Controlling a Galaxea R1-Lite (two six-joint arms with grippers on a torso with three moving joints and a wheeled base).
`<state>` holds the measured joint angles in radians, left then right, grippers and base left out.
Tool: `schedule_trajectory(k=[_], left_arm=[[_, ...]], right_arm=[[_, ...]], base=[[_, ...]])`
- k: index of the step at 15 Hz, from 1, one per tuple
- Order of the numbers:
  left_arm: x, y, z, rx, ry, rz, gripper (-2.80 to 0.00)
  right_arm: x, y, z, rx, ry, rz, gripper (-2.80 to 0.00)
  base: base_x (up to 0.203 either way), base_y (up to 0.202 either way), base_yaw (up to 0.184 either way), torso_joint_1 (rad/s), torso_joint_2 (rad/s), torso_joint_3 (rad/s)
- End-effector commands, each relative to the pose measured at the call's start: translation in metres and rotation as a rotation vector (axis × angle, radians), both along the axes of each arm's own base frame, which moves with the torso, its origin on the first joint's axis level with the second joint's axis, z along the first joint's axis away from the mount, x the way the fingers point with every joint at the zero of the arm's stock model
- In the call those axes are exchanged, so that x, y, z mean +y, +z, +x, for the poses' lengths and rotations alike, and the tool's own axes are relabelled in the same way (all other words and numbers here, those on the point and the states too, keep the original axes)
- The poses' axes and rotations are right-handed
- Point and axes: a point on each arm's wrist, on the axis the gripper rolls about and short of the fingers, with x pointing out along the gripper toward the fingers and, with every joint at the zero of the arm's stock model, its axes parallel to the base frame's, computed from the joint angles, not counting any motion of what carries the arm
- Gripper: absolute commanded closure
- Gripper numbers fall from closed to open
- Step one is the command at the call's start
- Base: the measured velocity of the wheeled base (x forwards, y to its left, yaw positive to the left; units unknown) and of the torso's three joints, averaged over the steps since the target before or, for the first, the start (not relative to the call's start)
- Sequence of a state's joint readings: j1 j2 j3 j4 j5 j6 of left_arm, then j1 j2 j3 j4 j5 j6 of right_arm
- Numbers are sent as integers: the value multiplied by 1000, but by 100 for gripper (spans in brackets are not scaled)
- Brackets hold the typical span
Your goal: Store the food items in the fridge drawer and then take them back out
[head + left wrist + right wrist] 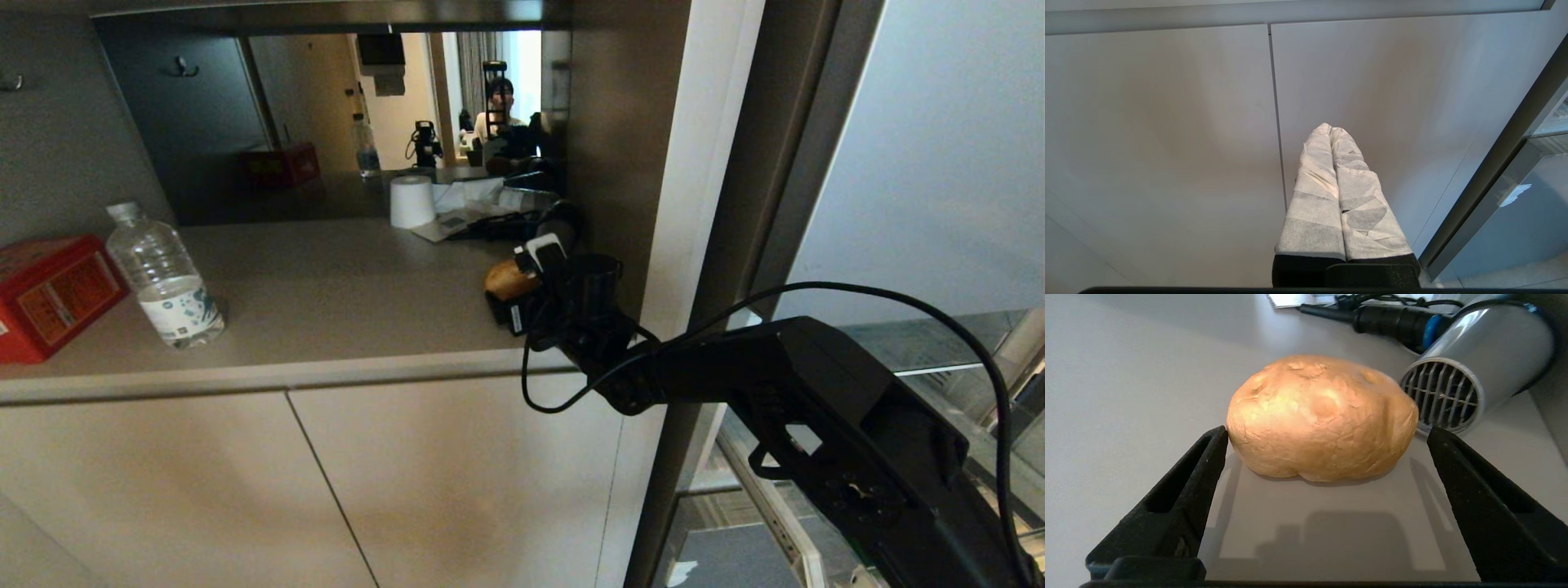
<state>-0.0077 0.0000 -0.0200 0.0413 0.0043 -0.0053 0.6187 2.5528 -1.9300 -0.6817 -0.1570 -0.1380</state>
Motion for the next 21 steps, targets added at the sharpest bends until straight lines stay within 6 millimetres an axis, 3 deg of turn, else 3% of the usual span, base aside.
schedule_trajectory(k=[1, 10, 16, 21], left_arm=[[0, 0, 0, 2, 0, -1, 0], [0, 0, 0, 2, 0, -1, 0], [0, 0, 0, 2, 0, -1, 0], [0, 0, 0, 2, 0, -1, 0]], right_arm=[[-1, 6, -1, -15, -12, 2, -280], [-4, 0, -1, 1, -123, -28, -280], [-14, 2, -17, 51, -143, -59, -280], [-15, 14, -20, -5, -140, -16, -280]], base=[[0, 0, 0, 0, 0, 0], [0, 0, 0, 0, 0, 0], [0, 0, 0, 0, 0, 0], [0, 0, 0, 0, 0, 0]])
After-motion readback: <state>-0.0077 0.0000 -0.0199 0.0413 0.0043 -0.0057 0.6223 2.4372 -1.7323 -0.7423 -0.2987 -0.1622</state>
